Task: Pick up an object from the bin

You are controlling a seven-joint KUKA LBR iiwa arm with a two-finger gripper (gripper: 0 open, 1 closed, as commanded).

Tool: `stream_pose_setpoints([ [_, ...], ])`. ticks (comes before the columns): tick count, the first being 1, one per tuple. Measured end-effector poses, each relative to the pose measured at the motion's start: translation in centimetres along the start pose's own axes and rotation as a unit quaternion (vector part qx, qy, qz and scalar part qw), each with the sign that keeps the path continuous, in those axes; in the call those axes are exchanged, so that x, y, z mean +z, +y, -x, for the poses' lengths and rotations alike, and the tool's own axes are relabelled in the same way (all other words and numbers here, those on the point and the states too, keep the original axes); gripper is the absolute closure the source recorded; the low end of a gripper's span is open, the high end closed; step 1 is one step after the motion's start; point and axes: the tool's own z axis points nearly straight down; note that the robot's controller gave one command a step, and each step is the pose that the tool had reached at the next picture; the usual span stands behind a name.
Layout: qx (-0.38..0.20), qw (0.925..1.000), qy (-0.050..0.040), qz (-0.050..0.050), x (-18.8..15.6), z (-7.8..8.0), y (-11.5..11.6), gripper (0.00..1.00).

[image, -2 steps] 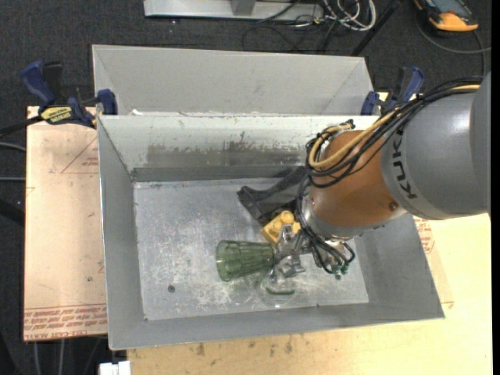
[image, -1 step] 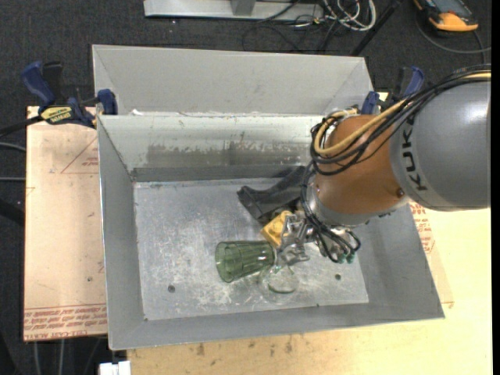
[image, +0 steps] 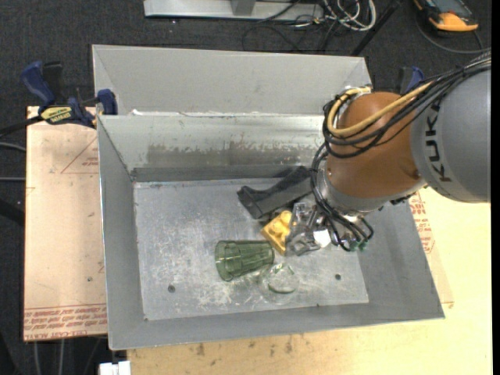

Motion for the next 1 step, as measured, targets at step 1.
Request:
stream_pose_setpoints([
  [1, -0.052, 0.9986, -0.0033, -0.001, 4.99, 1.68, 0.03, 0.0],
])
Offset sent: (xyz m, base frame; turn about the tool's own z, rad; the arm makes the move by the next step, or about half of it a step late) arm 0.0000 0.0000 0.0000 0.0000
